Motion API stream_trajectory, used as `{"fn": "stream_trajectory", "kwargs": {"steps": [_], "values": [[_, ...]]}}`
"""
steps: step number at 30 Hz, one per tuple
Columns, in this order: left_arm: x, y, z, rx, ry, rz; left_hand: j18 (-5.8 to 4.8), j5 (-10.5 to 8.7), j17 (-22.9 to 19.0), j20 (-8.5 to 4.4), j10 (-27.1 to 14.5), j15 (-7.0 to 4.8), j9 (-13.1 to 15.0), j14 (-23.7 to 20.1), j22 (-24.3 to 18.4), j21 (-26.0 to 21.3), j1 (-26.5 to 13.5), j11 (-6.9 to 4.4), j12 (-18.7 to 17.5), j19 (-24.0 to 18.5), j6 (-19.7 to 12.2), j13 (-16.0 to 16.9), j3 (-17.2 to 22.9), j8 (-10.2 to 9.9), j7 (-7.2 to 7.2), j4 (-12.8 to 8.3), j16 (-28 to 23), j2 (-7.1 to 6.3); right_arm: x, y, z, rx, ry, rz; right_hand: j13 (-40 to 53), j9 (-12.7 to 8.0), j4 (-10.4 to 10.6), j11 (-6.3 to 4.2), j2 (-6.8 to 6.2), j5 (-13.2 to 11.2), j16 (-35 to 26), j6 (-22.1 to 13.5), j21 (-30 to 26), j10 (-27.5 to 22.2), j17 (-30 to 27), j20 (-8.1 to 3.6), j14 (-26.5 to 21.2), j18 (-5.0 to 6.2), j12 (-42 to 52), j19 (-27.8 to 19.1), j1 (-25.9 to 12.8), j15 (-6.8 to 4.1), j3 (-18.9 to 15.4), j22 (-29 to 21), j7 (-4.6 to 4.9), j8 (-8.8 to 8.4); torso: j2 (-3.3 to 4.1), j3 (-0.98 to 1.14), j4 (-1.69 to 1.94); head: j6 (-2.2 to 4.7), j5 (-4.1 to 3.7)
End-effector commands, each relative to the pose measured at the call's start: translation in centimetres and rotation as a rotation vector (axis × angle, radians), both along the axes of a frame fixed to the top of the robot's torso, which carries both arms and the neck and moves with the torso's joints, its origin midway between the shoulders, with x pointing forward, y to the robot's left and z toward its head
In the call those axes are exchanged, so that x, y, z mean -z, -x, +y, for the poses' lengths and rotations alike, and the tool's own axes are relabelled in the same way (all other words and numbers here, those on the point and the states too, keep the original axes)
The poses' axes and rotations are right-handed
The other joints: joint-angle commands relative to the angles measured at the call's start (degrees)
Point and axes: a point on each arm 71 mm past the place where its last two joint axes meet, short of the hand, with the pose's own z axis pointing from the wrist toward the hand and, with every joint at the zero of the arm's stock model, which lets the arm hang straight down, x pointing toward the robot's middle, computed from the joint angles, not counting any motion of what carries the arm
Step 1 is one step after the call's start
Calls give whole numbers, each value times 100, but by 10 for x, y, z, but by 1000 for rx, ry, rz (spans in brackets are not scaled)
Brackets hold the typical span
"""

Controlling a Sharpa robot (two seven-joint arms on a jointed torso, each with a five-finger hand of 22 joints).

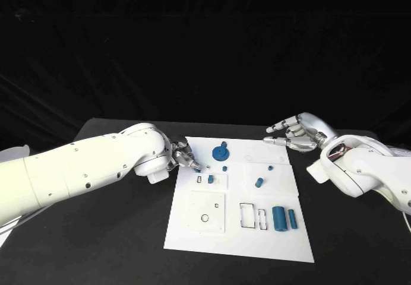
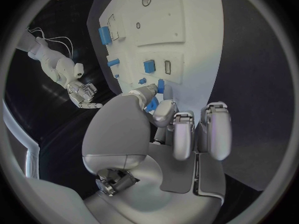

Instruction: Assemble the parts on the task board

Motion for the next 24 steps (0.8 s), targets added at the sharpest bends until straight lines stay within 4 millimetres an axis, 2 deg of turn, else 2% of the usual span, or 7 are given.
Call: {"fn": "stream_trajectory", "kwargs": {"steps": [1, 6, 11, 24], "values": [[0, 4, -1, -43, 18, -52, -21, 58, 1510, -33, 35, -36, 8, 594, 943, 34, -41, -6, 16, 353, 114, -2, 758, 43, -70, -700, 18, -55, 1, 0, 1, -12, 2, 3, 592, 9, 1, -5, 23, 21, -11, 55, -35, -42, 1433, -24, 569, 69, -9, 373, -29, -31, -45, 1077, 2, 2, 2, -1, -7, -10, 10], [7, 11, -4, -29, -7, -36, -23, 121, 1510, -36, 47, -40, 12, 594, 951, 38, -77, -11, 15, 357, 125, 0, 797, 56, -75, -712, 18, -80, 1, 1, 1, -12, 2, 5, 592, 9, 1, -5, 23, 21, -11, 55, -35, -42, 1433, -24, 569, 69, -9, 373, -29, -31, -45, 1077, 2, 2, 7, -1, -16, -31, 16], [11, 13, -4, -2, -42, -11, -21, 148, 1510, -38, 48, -42, 14, 594, 945, 33, -93, -13, 6, 354, 129, -9, 814, 61, -77, -716, 18, -89, 1, 1, 1, -12, 2, 6, 592, 9, 1, -5, 23, 21, -11, 55, -35, -42, 1433, -24, 569, 69, -9, 373, -29, -31, -45, 1077, 2, 2, 7, 0, -10, -50, 11], [15, 13, -4, 40, -112, 2, -18, 281, 1510, -44, 58, -49, 25, 594, 937, 23, -154, -20, -1, 350, 140, -7, 875, 85, -84, -745, 18, -125, 2, 1, 1, -13, 2, 7, 592, 9, 1, -5, 23, 21, -11, 55, -35, -42, 1433, -24, 569, 69, -9, 373, -29, -31, -45, 1077, 2, 2, 4, 3, -13, -79, 15]]}}
